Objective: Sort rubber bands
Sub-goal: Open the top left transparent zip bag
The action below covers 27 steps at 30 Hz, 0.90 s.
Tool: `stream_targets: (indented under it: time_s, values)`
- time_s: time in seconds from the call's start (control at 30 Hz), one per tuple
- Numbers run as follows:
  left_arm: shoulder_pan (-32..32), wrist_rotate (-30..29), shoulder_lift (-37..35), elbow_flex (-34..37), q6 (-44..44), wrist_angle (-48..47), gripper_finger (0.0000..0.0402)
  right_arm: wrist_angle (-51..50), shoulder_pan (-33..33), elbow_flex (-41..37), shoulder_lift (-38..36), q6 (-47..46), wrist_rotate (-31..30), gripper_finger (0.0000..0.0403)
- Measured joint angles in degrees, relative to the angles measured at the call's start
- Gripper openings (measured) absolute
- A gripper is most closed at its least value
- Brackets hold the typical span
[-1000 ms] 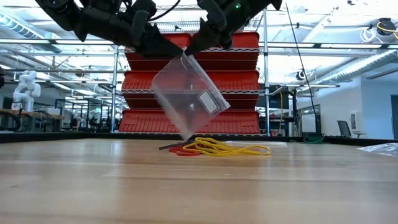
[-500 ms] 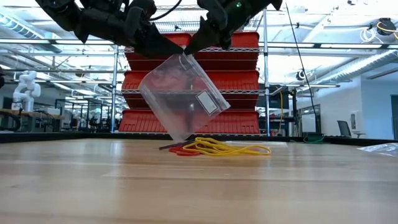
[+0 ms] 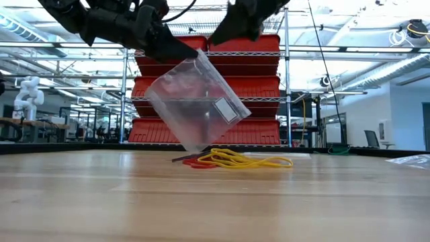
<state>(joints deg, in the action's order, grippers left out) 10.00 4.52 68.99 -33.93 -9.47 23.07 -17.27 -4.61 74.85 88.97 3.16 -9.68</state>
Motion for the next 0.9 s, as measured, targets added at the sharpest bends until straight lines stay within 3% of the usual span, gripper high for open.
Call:
stream_targets:
  time_s: [0.17, 0.3, 0.47, 0.63, 0.73, 0.9]
  values:
    - [0.0, -0.27, 0.0, 0.0, 0.01, -0.04, 0.0001, -10.03, -1.89, -0.1, -3.58, -0.95, -2.47, 0.0126]
    - [0.0, -0.28, 0.0, 0.0, 0.1, -0.03, 0.0001, -10.21, -3.62, -4.9, -3.54, -2.41, 0.54, 0.0122]
    - [0.0, -0.51, 0.0, 0.0, 0.17, -0.04, 0.0001, 4.3, -5.54, -15.98, -3.55, -5.47, 12.11, 0.0101]
    - [0.0, -0.53, 0.0, 0.0, 1.63, -0.08, 0.0, 19.78, -5.17, -23.69, -3.6, -5.95, 15.66, 0.0078]
    - [0.0, -0.53, 0.0, 0.0, 1.63, -0.22, 0.0, 25.73, -4.1, -24.12, -3.71, -5.16, 15.7, 0.0074]
    - [0.0, -0.51, 0.0, 0.0, 1.63, -0.26, 0.0, 26.12, -3.88, -19.89, -3.6, -4.07, 15.78, 0.0095]
